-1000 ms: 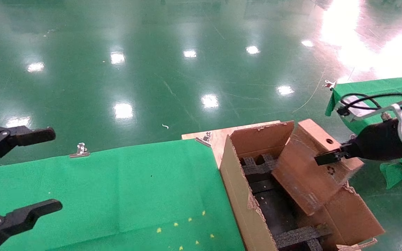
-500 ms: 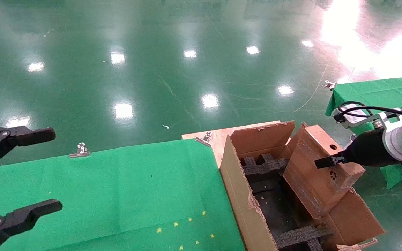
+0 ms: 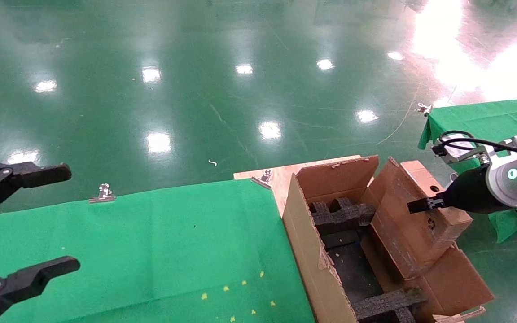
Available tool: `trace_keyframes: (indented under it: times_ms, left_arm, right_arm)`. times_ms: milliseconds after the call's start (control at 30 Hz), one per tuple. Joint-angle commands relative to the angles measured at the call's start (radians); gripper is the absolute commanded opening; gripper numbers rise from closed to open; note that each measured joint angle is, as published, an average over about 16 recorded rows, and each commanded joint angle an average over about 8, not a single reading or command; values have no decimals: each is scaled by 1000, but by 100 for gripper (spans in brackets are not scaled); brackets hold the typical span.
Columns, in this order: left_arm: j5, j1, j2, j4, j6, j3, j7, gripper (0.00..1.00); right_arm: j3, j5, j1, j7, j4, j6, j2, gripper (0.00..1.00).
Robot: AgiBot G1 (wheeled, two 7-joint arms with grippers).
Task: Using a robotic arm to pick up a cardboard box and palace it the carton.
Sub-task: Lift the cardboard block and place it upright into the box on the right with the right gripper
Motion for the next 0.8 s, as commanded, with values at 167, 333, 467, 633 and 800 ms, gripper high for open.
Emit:
trace_keyframes:
  times_ms: [167, 333, 467, 633, 800]
  left_arm:
    - [0, 0, 0, 0, 0, 0, 0, 100]
    - [0, 0, 0, 0, 0, 0, 0, 100]
    - [0, 0, 0, 0, 0, 0, 0, 100]
    - [0, 0, 0, 0, 0, 0, 0, 100]
    - [0, 0, 0, 0, 0, 0, 0, 100]
  right_arm:
    - [-13, -51, -26, 75, 5, 21, -16, 0]
    - [-24, -72, -60, 106, 3, 60, -22, 0]
    - [-32, -78, -88, 124, 1, 90, -28, 0]
    - [-43, -90, -123, 141, -4, 130, -35, 0]
    - [-55, -111, -159, 158, -17, 176, -46, 0]
